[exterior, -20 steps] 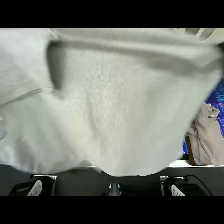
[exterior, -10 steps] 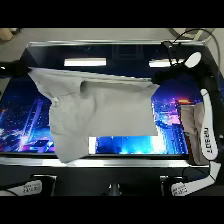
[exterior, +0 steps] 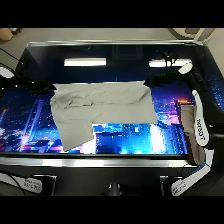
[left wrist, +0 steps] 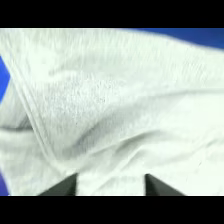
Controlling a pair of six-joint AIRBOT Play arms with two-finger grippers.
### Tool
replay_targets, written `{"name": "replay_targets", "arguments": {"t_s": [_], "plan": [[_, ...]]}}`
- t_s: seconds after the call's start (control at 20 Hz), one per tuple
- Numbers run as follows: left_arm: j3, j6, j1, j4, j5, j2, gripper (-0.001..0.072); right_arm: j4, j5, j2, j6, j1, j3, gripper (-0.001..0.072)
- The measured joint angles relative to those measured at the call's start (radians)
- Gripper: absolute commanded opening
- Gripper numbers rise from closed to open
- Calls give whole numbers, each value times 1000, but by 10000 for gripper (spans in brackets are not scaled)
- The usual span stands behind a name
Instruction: Fold the shirts.
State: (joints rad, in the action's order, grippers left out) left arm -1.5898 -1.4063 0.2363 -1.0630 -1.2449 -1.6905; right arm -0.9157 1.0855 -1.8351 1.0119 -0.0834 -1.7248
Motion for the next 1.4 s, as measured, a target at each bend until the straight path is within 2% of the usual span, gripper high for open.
{"name": "replay_targets", "arguments": {"t_s": [0.05,0.1,0.15,0.3,0.35,0.55,0.6,0.65,0.75,0.9,0.95,1.25,1.3,1.4], "plan": [[12,-3,18,-15,-48,0,408,-18,77,9,-5,-31,-1,484],[41,-4,38,-26,-97,6,557,-50,163,13,-13,-59,6,484],[92,-3,59,-35,-137,20,604,-87,260,19,-27,-84,24,485],[302,40,100,-40,-169,83,594,-158,420,51,-66,-132,130,486],[361,50,108,-41,-153,101,530,-171,437,66,-75,-142,169,487],[511,81,106,-8,-69,124,530,-204,438,92,-85,-157,256,516],[528,84,98,2,-46,124,506,-213,431,93,-85,-160,266,558],[538,88,92,16,-27,126,499,-219,424,95,-85,-160,274,559],[551,91,77,36,16,126,407,-222,410,97,-84,-159,283,559],[561,91,66,42,77,125,90,-230,378,99,-77,-161,314,565],[562,90,65,40,90,124,30,-232,370,99,-73,-161,333,565],[565,91,59,51,119,135,29,-151,291,102,-63,-150,458,564],[565,92,59,53,119,139,30,-140,272,103,-63,-135,469,543],[565,97,59,54,119,151,29,-124,224,101,-63,-98,483,360]]}}
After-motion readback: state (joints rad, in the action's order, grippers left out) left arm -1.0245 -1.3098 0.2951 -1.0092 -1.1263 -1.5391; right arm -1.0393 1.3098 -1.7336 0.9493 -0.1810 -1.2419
